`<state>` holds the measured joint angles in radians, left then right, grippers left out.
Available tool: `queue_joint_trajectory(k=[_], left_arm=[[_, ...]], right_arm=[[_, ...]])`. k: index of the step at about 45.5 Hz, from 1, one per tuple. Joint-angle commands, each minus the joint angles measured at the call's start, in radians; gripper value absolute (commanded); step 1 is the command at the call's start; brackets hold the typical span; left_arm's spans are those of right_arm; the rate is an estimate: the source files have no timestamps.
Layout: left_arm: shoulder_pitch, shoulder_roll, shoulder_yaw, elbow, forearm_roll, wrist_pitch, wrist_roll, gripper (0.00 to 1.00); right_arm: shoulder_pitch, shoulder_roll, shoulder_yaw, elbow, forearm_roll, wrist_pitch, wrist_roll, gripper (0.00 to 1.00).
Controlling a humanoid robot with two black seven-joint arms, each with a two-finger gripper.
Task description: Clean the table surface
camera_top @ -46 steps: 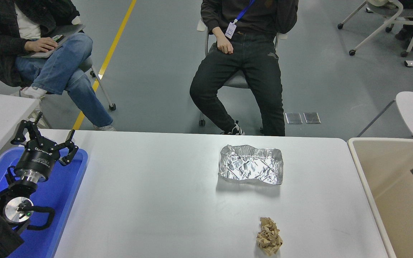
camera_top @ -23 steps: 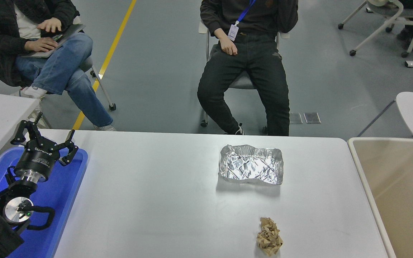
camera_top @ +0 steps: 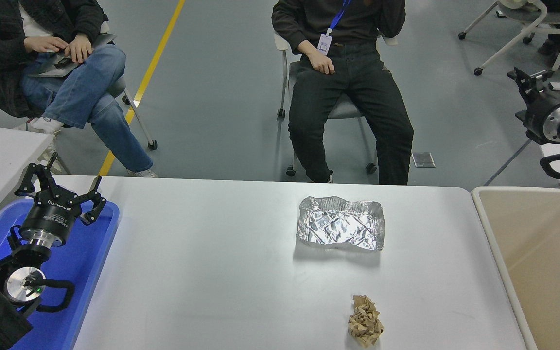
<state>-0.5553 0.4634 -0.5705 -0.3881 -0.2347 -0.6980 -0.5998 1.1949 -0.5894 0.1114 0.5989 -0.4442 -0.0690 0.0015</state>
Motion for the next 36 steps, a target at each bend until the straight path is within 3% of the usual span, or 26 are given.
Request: queue_joint_trajectory(k=[1, 18, 36], left_arm=[[0.000, 0.000, 0.000, 0.000, 0.000, 0.000, 0.000, 1.00], [0.000, 0.000, 0.000, 0.000, 0.000, 0.000, 0.000, 1.00], [0.000, 0.000, 0.000, 0.000, 0.000, 0.000, 0.000, 1.00]], right_arm=[[0.086, 0.011, -0.211, 0.058, -0.004, 0.002, 0.002, 0.98], [0.157, 0.049, -0.397, 0.090, -0.007, 0.008, 0.002, 0.98], [0.158, 0.086, -0.400, 0.153, -0.247, 0.008, 0.002, 0.98]])
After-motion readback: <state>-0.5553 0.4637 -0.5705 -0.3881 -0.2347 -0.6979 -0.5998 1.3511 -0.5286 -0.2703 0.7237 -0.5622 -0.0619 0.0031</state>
